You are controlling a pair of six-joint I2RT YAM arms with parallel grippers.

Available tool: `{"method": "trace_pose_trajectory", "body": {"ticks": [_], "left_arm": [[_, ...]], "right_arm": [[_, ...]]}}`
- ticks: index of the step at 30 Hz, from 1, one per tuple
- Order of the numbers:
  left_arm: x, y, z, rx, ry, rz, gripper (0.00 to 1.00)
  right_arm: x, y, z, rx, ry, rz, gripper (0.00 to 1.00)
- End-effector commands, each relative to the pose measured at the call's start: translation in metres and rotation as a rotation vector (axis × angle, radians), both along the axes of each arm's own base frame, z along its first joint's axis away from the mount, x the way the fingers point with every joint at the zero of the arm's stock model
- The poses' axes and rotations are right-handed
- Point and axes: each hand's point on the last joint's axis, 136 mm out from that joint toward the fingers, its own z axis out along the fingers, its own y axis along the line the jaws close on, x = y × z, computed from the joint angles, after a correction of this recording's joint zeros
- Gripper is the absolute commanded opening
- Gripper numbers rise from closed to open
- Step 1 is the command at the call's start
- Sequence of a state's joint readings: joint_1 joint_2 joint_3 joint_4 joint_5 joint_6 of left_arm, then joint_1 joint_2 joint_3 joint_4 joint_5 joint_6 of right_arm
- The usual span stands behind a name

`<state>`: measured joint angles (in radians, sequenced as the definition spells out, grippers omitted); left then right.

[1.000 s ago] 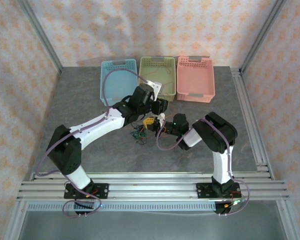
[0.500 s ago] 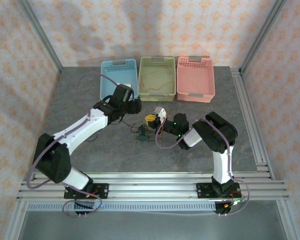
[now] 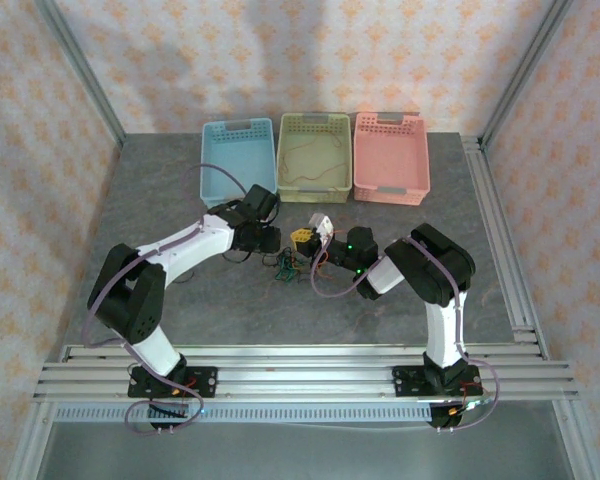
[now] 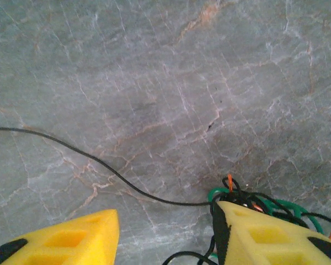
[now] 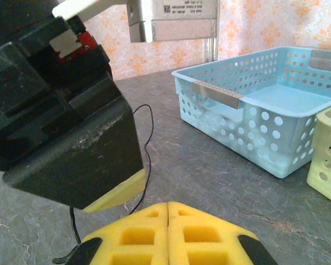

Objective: Untangle the cables

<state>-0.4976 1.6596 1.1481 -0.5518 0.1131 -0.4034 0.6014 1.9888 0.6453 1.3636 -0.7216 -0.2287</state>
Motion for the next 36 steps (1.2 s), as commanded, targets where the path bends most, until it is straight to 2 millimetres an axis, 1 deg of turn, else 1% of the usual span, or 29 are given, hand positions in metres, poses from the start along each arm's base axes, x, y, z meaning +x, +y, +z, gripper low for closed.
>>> {"method": "trace_pose_trajectory", "body": {"ticks": [1,3,4,6,7,8,10,11,12,15,18,21,23,24,27,33,34,36], "left_arm": [[-0.013,-0.005,-0.020,0.005,0.090,-0.014,0.44],[-0.013,-0.008,-0.029,0.006,0.119,-0.019,0.36],[-0.013,-0.008,-0.028,0.008,0.120,-0.018,0.30],[-0.009,-0.006,-0.021,0.009,0.088,-0.006,0.16],[-0.007,-0.002,-0.017,0.023,0.068,0.009,0.06],[-0.003,0.009,-0.009,0.058,0.032,0.047,0.00],[0.004,0.050,0.011,0.155,-0.074,0.204,0.00],[0.003,0.073,0.020,0.168,-0.113,0.280,0.00],[0.002,0.093,0.030,0.143,-0.163,0.363,0.00],[-0.008,0.139,0.041,0.075,-0.210,0.511,0.00],[-0.021,0.172,0.049,0.027,-0.253,0.619,0.00],[-0.034,0.193,0.055,-0.023,-0.296,0.699,0.00],[-0.039,0.203,0.059,-0.049,-0.323,0.738,0.00],[-0.043,0.209,0.061,-0.056,-0.336,0.761,0.00],[-0.052,0.224,0.067,-0.078,-0.369,0.819,0.00],[-0.073,0.246,0.080,-0.074,-0.442,0.907,0.00],[-0.073,0.247,0.080,-0.084,-0.453,0.909,0.00],[-0.065,0.236,0.077,-0.153,-0.453,0.865,0.00]], "right_arm": [[0.002,-0.001,0.013,0.032,-0.035,0.004,0.00],[0.001,-0.001,0.013,0.031,-0.035,0.005,0.00],[0.001,-0.001,0.013,0.032,-0.036,0.006,0.00],[0.002,-0.001,0.013,0.032,-0.035,0.001,0.00],[0.002,-0.001,0.013,0.031,-0.036,-0.001,0.00],[0.003,-0.003,0.014,0.032,-0.038,-0.014,0.00],[0.014,-0.011,0.019,0.044,-0.030,-0.086,0.00],[0.022,-0.020,0.021,0.049,-0.029,-0.153,0.00],[0.031,-0.030,0.024,0.053,-0.027,-0.221,0.00],[0.055,-0.069,0.032,0.093,0.002,-0.427,0.00],[0.074,-0.108,0.036,0.129,0.027,-0.624,0.00],[0.081,-0.138,0.036,0.145,0.036,-0.772,0.00],[0.085,-0.162,0.036,0.155,0.037,-0.888,0.00],[0.086,-0.177,0.034,0.163,0.043,-0.955,0.00],[0.085,-0.208,0.033,0.178,0.049,-1.094,0.00],[0.083,-0.232,0.032,0.181,0.041,-1.218,0.00],[0.083,-0.233,0.030,0.182,0.045,-1.220,0.00],[0.086,-0.226,0.029,0.186,0.053,-1.183,0.00]]}}
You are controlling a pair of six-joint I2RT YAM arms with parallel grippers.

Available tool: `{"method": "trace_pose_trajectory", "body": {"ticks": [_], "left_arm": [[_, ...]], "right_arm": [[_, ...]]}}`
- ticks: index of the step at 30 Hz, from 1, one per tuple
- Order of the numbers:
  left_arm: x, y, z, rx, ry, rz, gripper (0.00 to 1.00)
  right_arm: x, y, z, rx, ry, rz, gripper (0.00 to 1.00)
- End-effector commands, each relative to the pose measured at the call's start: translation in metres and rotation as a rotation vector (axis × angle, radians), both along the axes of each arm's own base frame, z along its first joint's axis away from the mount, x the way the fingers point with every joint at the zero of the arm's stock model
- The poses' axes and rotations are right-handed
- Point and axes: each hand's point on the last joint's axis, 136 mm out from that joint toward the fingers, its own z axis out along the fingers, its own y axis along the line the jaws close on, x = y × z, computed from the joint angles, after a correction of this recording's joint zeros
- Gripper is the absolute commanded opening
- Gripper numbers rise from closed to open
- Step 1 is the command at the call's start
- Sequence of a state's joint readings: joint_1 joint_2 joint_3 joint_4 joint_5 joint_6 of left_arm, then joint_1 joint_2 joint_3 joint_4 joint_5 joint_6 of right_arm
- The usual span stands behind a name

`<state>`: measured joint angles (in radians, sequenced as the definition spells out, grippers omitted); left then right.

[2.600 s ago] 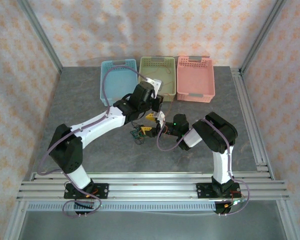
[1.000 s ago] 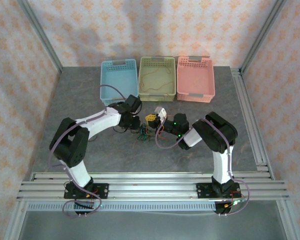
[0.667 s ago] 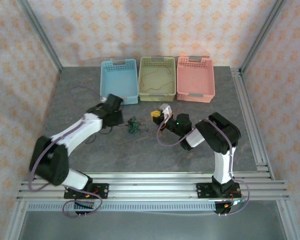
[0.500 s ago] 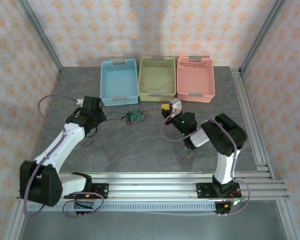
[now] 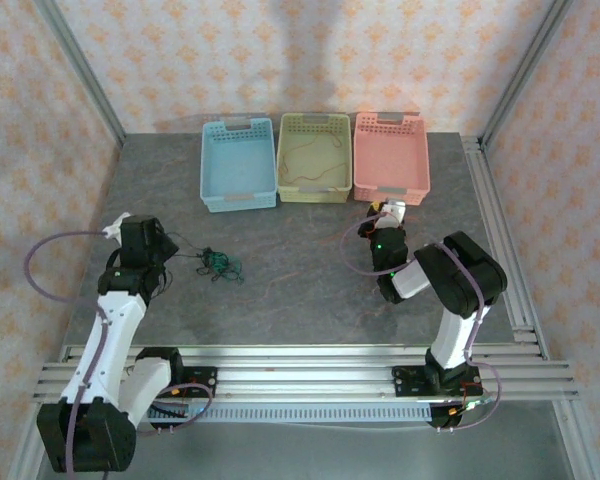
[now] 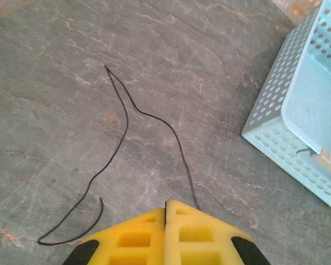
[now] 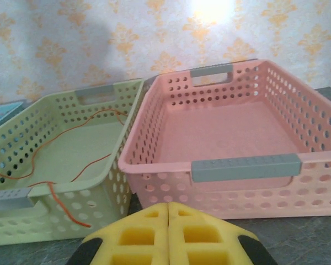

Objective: Untangle the cables

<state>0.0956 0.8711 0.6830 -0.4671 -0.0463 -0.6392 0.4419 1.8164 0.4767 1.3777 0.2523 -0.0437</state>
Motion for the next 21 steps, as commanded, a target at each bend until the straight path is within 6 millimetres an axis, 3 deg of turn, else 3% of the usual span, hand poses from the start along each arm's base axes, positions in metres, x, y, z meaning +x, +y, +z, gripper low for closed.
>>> {"method": "trace_pose_trajectory", "body": {"ticks": [1,4,8,14,18,21], "left_arm": [[0.010,-0.012,-0.006,-0.071,-0.038,-0.046,0.00],[0.029,-0.036,-0.013,-0.154,-0.070,-0.164,0.00],[0.047,-0.071,-0.008,-0.145,-0.121,-0.300,0.00],[0.070,-0.116,0.003,-0.081,-0.143,-0.455,0.00],[0.072,-0.115,-0.011,-0.064,-0.121,-0.451,0.00],[0.070,-0.115,-0.029,-0.076,-0.103,-0.444,0.00]], "right_arm": [[0.000,-0.003,0.013,0.043,-0.040,-0.015,0.00],[0.001,0.015,0.017,0.043,-0.048,0.082,0.00],[-0.003,0.045,0.025,0.020,-0.070,0.228,0.00],[-0.023,0.104,0.074,0.021,-0.101,0.454,0.00],[-0.001,0.126,0.099,0.004,0.190,0.464,0.00],[0.027,0.137,0.124,-0.018,0.303,0.423,0.00]]}}
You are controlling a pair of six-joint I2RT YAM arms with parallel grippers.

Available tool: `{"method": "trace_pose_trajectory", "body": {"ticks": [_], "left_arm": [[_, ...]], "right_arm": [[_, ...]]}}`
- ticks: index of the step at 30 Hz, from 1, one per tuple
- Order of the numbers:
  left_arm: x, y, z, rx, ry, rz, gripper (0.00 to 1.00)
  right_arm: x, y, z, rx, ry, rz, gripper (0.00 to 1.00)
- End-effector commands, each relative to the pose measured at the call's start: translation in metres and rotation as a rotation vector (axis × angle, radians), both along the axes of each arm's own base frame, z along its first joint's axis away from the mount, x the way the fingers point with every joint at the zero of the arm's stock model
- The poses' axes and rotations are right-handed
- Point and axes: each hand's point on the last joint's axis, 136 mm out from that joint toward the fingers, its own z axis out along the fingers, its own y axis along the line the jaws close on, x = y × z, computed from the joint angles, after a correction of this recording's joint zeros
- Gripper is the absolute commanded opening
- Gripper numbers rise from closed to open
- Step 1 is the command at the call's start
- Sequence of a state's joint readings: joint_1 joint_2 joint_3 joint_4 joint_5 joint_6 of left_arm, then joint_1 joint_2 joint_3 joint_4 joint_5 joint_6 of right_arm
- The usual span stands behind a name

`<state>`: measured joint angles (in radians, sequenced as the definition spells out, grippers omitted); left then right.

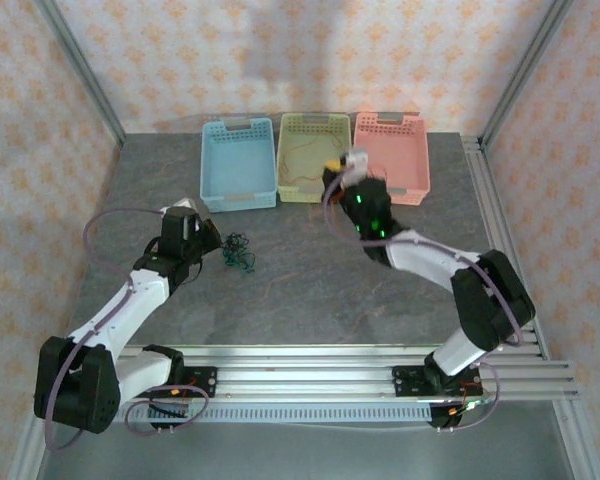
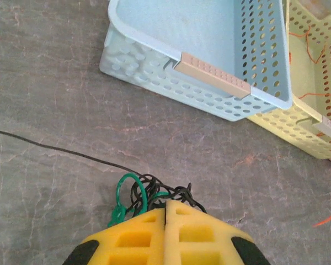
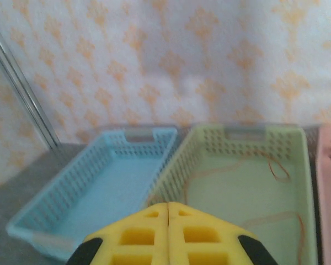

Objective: Untangle the cables

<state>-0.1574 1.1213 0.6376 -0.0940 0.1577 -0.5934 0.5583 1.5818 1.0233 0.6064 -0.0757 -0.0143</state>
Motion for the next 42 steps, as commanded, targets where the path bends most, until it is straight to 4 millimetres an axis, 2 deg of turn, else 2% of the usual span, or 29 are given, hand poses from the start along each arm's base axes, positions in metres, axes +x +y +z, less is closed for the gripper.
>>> {"method": "trace_pose_trajectory", "body": {"ticks": [1,5,6,7,9,10,11,12,13,15,19,22,24,28,30,34,37,39,42], "left_arm": [[0.005,0.000,-0.006,0.012,-0.035,-0.003,0.00],[0.004,0.001,-0.004,0.016,-0.048,-0.001,0.00],[0.003,0.000,-0.006,0.015,-0.047,0.000,0.00],[0.003,0.000,-0.006,0.011,-0.048,0.000,0.00],[0.002,0.001,-0.006,0.009,-0.053,0.005,0.00],[0.002,0.002,-0.006,0.011,-0.053,0.009,0.00],[0.001,0.003,-0.006,0.012,-0.057,0.015,0.00],[0.000,0.004,-0.005,0.012,-0.062,0.021,0.00],[0.000,0.004,-0.005,0.012,-0.065,0.024,0.00],[0.000,0.006,-0.005,0.013,-0.067,0.031,0.00],[-0.001,0.006,-0.006,0.014,-0.067,0.036,0.00],[-0.002,0.007,-0.006,0.013,-0.069,0.040,0.00],[-0.002,0.007,-0.005,0.013,-0.072,0.040,0.00],[-0.002,0.007,-0.006,0.013,-0.072,0.043,0.00],[-0.002,0.008,-0.005,0.012,-0.073,0.044,0.00],[-0.002,0.008,-0.005,0.013,-0.073,0.045,0.00],[-0.002,0.008,-0.005,0.011,-0.073,0.046,0.00],[-0.002,0.008,-0.006,0.012,-0.072,0.047,0.00],[-0.002,0.008,-0.006,0.011,-0.071,0.045,0.00]], "right_arm": [[0.012,0.005,-0.023,-0.149,0.309,-0.011,0.00],[0.054,0.017,-0.015,-0.273,0.465,-0.062,0.00],[0.066,0.019,-0.022,-0.303,0.492,-0.082,0.01],[0.074,0.021,-0.014,-0.314,0.481,-0.100,0.02],[0.100,0.023,-0.026,-0.338,0.513,-0.150,0.03],[0.107,0.023,-0.021,-0.336,0.514,-0.163,0.04],[0.119,0.022,-0.037,-0.364,0.541,-0.193,0.06],[0.131,0.015,-0.045,-0.391,0.538,-0.247,0.07],[0.139,0.010,-0.044,-0.404,0.514,-0.290,0.07],[0.157,0.003,-0.068,-0.431,0.500,-0.350,0.06],[0.175,-0.004,-0.090,-0.450,0.465,-0.406,0.06],[0.180,-0.002,-0.106,-0.491,0.462,-0.394,0.13],[0.181,-0.003,-0.116,-0.520,0.473,-0.398,0.26],[0.179,-0.008,-0.144,-0.619,0.515,-0.371,0.46],[0.176,-0.012,-0.151,-0.667,0.528,-0.366,0.51],[0.167,-0.009,-0.158,-0.673,0.588,-0.273,0.51],[0.153,-0.007,-0.172,-0.691,0.663,-0.165,0.40],[0.139,-0.001,-0.187,-0.683,0.736,-0.074,0.39],[0.123,-0.003,-0.200,-0.666,0.826,-0.032,0.40]]}}
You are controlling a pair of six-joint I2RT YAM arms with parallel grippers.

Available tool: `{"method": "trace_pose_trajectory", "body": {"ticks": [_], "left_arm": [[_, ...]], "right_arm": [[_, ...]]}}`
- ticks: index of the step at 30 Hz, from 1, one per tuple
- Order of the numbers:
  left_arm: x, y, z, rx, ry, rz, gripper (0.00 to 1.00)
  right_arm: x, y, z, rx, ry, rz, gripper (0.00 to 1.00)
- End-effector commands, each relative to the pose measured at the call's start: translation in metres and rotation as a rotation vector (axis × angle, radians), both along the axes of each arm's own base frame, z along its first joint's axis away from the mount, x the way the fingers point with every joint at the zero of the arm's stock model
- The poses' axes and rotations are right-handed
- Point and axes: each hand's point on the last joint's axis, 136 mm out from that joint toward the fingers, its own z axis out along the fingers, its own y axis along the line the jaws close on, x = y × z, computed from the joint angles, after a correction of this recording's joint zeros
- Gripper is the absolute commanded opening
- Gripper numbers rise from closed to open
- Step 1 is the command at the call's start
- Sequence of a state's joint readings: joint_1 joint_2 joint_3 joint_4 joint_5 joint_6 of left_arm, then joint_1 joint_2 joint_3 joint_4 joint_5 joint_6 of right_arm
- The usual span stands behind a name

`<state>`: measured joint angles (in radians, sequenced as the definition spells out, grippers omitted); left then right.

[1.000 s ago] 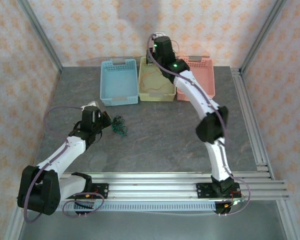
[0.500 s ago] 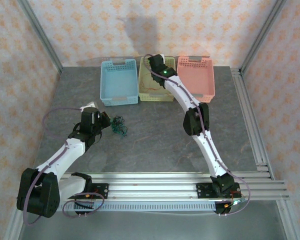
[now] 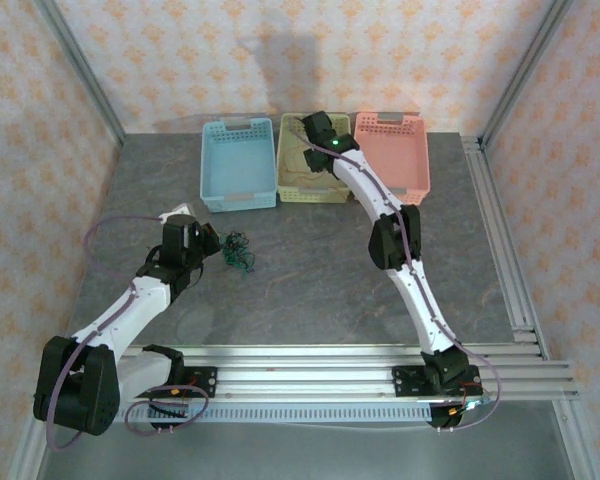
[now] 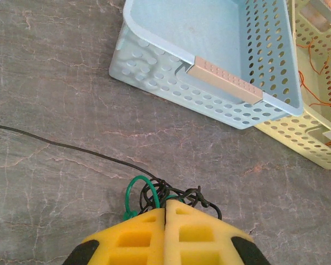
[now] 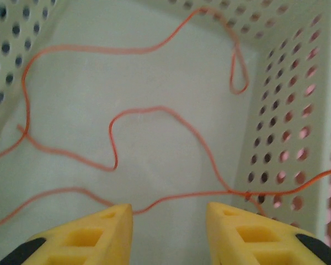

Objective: Untangle the cables

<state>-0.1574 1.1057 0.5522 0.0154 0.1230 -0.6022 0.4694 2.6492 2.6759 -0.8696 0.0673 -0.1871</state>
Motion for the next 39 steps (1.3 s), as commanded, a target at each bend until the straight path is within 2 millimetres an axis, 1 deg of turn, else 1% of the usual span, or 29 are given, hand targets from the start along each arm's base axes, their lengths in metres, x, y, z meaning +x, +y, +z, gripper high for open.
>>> {"method": "trace_pose_trajectory", "body": {"ticks": [1,2,4,9,12,17,21,23,24,27,29,31,32,33,34,37,39], "left_arm": [[0.000,0.002,0.005,0.004,-0.030,0.016,0.00],[0.000,0.002,0.005,0.004,-0.029,0.016,0.00],[-0.001,0.002,0.005,0.004,-0.029,0.016,0.00],[-0.001,0.002,0.005,0.004,-0.029,0.018,0.00],[-0.001,0.002,0.004,0.005,-0.029,0.019,0.00],[-0.001,0.002,0.004,0.005,-0.029,0.019,0.00],[-0.001,0.003,0.004,0.004,-0.030,0.021,0.00],[-0.001,0.003,0.004,0.005,-0.029,0.022,0.00],[-0.001,0.003,0.005,0.004,-0.030,0.022,0.00],[-0.001,0.003,0.005,0.004,-0.031,0.022,0.00],[-0.001,0.003,0.005,0.005,-0.031,0.023,0.00],[-0.001,0.003,0.004,0.005,-0.029,0.022,0.00],[-0.001,0.003,0.005,0.004,-0.030,0.023,0.00],[-0.001,0.003,0.004,0.004,-0.030,0.024,0.00],[-0.002,0.003,0.005,0.004,-0.031,0.024,0.00],[-0.002,0.004,0.004,0.004,-0.030,0.025,0.00],[-0.001,0.003,0.004,0.004,-0.030,0.023,0.00]], "right_arm": [[-0.034,-0.001,-0.028,0.032,0.199,0.047,0.42],[-0.039,-0.002,-0.031,0.048,0.233,0.044,0.45],[-0.045,-0.007,-0.031,0.061,0.264,0.020,0.48],[-0.052,-0.025,-0.023,-0.004,0.269,-0.024,0.50],[-0.057,-0.031,-0.010,-0.023,0.265,-0.033,0.51],[-0.068,-0.036,0.017,-0.021,0.262,-0.027,0.51],[-0.064,-0.048,0.037,-0.090,0.186,-0.073,0.51],[-0.065,-0.054,0.042,-0.151,0.166,-0.073,0.51],[-0.068,-0.054,0.042,-0.170,0.172,-0.061,0.51],[-0.081,-0.054,0.041,-0.198,0.223,-0.020,0.43],[-0.097,-0.053,0.030,-0.205,0.308,0.026,0.42],[-0.118,-0.053,0.012,-0.237,0.426,0.086,0.38],[-0.124,-0.056,0.007,-0.249,0.457,0.089,0.36],[-0.129,-0.059,0.002,-0.259,0.481,0.090,0.32],[-0.133,-0.059,0.000,-0.258,0.501,0.096,0.30],[-0.143,-0.055,0.004,-0.228,0.525,0.109,0.36],[-0.150,-0.051,0.008,-0.209,0.535,0.125,0.46]]}}
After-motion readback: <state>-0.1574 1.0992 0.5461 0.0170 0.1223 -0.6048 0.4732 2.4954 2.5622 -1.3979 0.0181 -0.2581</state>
